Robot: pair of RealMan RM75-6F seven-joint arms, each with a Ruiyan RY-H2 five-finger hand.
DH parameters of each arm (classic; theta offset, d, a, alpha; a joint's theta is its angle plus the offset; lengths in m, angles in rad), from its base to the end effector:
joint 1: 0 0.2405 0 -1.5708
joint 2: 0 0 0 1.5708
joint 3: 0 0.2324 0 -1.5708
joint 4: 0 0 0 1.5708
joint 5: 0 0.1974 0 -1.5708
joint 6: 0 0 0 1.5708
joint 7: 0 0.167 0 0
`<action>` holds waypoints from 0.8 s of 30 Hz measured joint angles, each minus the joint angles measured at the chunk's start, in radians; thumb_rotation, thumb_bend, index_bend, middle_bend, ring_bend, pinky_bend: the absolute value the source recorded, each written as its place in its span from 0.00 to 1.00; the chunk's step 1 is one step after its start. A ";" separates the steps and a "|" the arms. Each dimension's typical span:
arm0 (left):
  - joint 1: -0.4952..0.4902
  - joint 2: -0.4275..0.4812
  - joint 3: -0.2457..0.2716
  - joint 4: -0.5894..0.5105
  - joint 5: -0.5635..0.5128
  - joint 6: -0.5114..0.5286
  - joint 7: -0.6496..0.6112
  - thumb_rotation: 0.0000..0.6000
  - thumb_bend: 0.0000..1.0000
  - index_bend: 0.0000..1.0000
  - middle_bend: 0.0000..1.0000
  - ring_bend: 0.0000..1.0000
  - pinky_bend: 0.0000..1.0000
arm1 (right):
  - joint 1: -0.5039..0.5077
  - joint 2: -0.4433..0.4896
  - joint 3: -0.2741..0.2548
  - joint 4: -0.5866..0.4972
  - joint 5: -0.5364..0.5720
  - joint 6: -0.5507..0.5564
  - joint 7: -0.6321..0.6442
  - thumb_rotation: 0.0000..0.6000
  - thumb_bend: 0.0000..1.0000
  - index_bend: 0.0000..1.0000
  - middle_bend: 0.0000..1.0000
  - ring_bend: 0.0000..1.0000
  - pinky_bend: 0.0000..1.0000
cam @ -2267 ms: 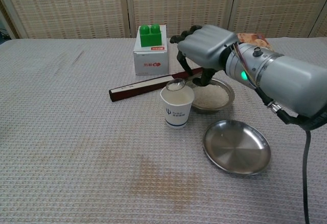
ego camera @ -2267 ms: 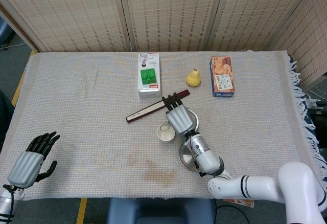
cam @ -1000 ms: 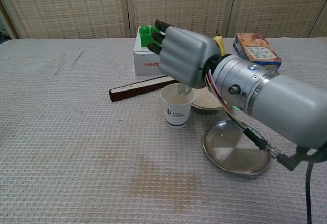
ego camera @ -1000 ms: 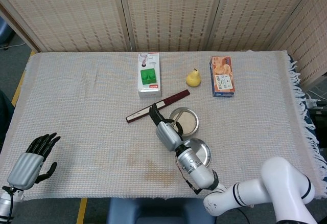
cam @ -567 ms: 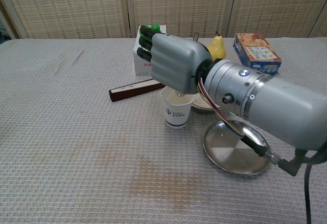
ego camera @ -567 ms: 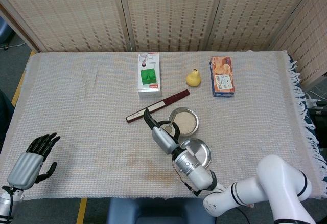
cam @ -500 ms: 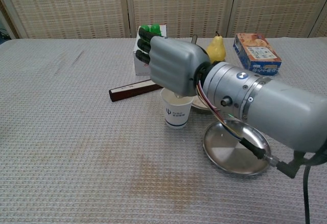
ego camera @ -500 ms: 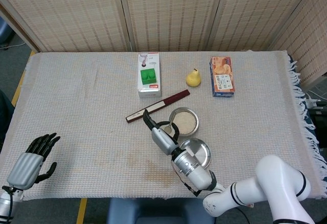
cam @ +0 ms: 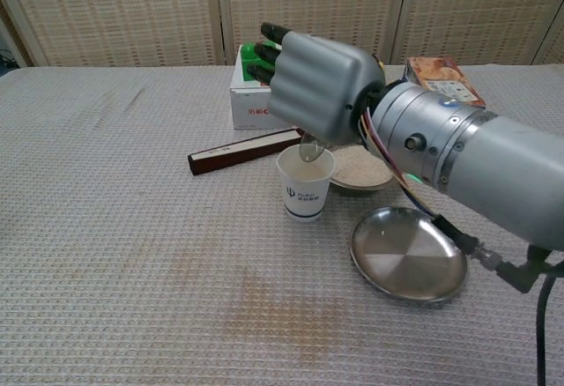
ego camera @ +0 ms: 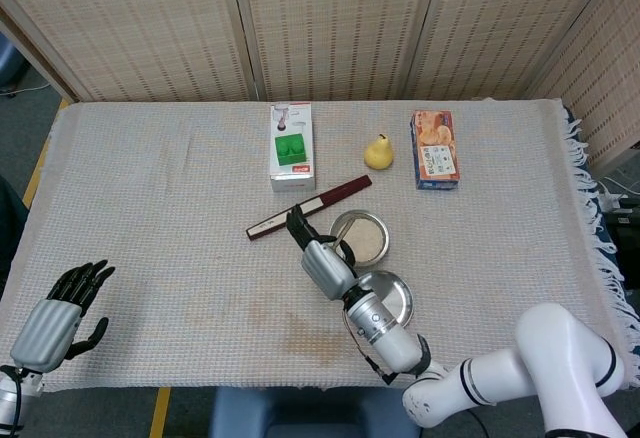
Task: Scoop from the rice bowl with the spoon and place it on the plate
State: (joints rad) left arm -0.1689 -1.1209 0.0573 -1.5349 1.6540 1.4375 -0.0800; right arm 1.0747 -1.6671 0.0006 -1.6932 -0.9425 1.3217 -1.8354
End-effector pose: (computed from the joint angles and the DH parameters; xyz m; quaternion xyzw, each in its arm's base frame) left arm -0.2737 0.2009 0.1328 -0.6807 -0.3742 -0.3849 0.4985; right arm -0.0144 -0.3020 -0.0353 0.7914 0.2359 0.1204 0.5510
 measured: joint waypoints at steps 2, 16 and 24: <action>0.001 0.000 0.000 -0.001 -0.001 0.001 0.002 1.00 0.46 0.00 0.00 0.00 0.09 | -0.025 0.020 0.018 -0.031 0.005 0.014 0.085 1.00 0.47 0.60 0.03 0.00 0.00; 0.002 -0.007 0.001 -0.011 0.004 0.001 0.028 1.00 0.46 0.00 0.00 0.00 0.09 | -0.293 0.208 -0.062 -0.168 -0.115 -0.013 0.786 1.00 0.47 0.58 0.03 0.00 0.00; 0.004 -0.005 0.003 -0.020 0.013 0.008 0.032 1.00 0.46 0.00 0.00 0.00 0.09 | -0.378 0.180 -0.134 -0.021 -0.215 -0.085 0.928 1.00 0.47 0.55 0.03 0.00 0.00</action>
State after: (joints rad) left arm -0.1648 -1.1262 0.0603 -1.5548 1.6669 1.4453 -0.0484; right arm 0.6966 -1.4868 -0.1330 -1.7143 -1.1572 1.2364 -0.9072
